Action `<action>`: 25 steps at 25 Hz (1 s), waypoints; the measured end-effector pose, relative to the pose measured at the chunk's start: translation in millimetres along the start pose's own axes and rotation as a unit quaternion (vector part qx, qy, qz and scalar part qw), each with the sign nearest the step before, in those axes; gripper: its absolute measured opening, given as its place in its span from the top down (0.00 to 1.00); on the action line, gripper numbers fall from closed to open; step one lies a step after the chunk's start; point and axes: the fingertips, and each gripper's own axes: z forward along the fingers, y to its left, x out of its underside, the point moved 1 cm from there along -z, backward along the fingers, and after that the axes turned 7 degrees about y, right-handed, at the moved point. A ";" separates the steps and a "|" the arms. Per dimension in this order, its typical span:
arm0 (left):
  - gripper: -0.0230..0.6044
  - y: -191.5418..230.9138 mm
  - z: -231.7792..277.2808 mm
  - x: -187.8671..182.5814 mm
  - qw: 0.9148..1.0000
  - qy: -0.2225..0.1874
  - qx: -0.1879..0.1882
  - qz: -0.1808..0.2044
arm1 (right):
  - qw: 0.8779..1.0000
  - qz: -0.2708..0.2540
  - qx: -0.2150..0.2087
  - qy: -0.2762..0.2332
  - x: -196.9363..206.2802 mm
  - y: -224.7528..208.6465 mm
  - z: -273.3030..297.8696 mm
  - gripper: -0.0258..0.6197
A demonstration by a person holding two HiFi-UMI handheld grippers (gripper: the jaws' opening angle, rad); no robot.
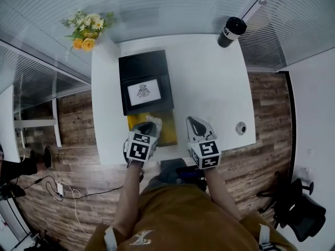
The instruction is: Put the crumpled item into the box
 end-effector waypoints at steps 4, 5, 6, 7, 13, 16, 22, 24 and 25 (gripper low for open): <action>0.90 -1.0 1.8 1.4 1.000 0.003 0.005 -0.002 | 1.000 0.001 0.002 -0.001 -0.6 -0.6 -1.3 0.94; 0.90 -1.4 2.5 2.1 1.000 0.004 0.006 -0.002 | 1.000 0.002 0.002 -0.001 -0.4 -0.6 -1.6 0.94; 0.90 -2.2 3.4 2.9 1.000 0.007 0.008 -0.002 | 1.000 0.002 0.002 -0.001 -0.3 -0.6 -2.0 0.94; 0.89 -3.1 4.1 3.7 1.000 0.009 0.011 -0.003 | 1.000 0.002 0.003 -0.001 -0.2 -0.6 -2.6 0.94; 0.84 -5.7 5.0 4.7 1.000 0.011 0.021 -0.001 | 1.000 0.001 0.006 -0.002 -1.9 1.8 -3.2 0.94; 0.81 -6.7 3.4 4.7 1.000 0.007 0.028 -0.007 | 1.000 -0.001 0.005 -0.005 -3.9 3.9 -5.3 0.94; 0.80 -7.5 -2.1 3.9 0.999 -0.003 0.039 -0.020 | 1.000 -0.005 0.005 -0.010 -9.3 8.3 -10.1 0.94; 0.78 -6.6 -4.7 2.3 0.999 -0.010 0.039 -0.019 | 1.000 -0.005 0.004 -0.013 -10.5 10.0 -10.8 0.94; 0.78 -6.0 -6.2 1.3 0.999 -0.013 0.038 -0.017 | 1.000 -0.006 0.004 -0.013 -10.9 11.0 -11.1 0.94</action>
